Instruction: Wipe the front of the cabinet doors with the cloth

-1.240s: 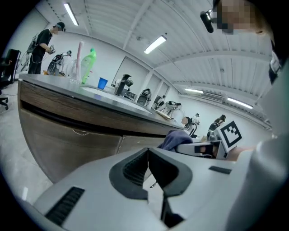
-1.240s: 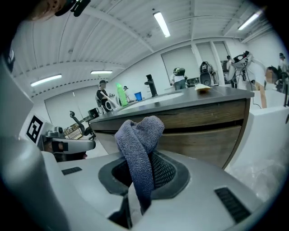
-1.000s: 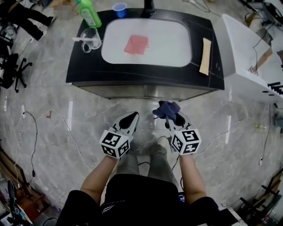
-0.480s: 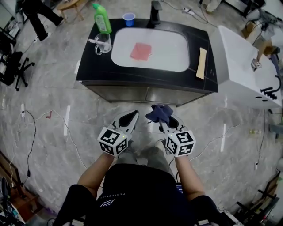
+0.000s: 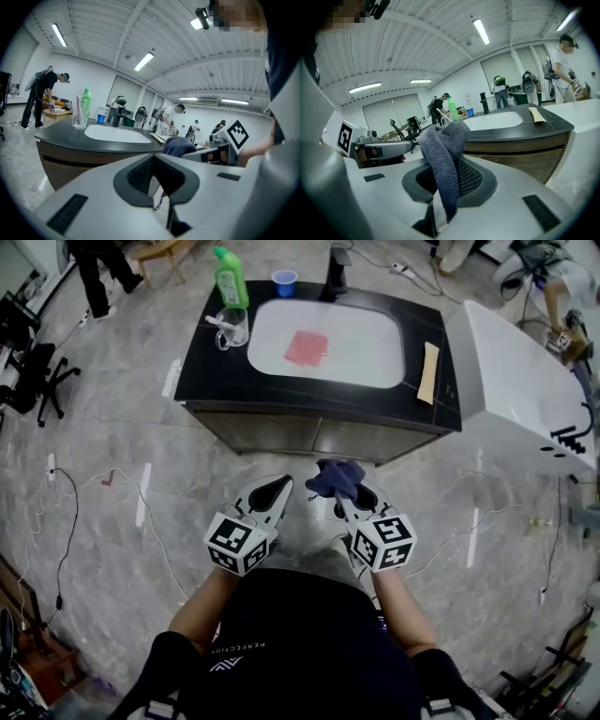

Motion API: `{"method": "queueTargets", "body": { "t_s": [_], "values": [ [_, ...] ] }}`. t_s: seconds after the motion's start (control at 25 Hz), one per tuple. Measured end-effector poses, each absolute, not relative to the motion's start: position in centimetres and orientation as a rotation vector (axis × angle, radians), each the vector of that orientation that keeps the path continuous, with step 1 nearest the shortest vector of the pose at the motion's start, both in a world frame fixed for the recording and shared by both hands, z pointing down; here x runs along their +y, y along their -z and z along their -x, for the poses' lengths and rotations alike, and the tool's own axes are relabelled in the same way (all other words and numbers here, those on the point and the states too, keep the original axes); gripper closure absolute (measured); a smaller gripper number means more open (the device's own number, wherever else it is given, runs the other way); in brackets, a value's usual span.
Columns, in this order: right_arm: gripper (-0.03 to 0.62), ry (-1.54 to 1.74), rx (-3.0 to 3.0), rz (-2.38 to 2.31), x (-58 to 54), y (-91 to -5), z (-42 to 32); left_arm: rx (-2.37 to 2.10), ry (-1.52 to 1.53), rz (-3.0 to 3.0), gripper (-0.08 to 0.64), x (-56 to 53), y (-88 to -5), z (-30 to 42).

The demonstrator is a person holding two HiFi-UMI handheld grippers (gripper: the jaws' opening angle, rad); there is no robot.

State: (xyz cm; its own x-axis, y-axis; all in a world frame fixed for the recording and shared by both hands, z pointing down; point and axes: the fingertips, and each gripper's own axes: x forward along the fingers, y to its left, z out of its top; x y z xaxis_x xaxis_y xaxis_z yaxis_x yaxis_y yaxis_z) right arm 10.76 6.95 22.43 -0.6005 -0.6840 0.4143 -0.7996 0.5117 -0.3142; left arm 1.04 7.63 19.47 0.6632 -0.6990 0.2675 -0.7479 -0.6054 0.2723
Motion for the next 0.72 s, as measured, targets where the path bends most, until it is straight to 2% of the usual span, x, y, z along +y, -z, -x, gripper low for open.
{"method": "queueTargets", "body": {
  "t_s": [0.72],
  "values": [
    [0.52, -0.737, -2.53, -1.181, 9.9, -22.4, -8.3, -1.168, -0.146, -2.465, 0.551, 8.2, -19.9, 0.4]
  ]
}}
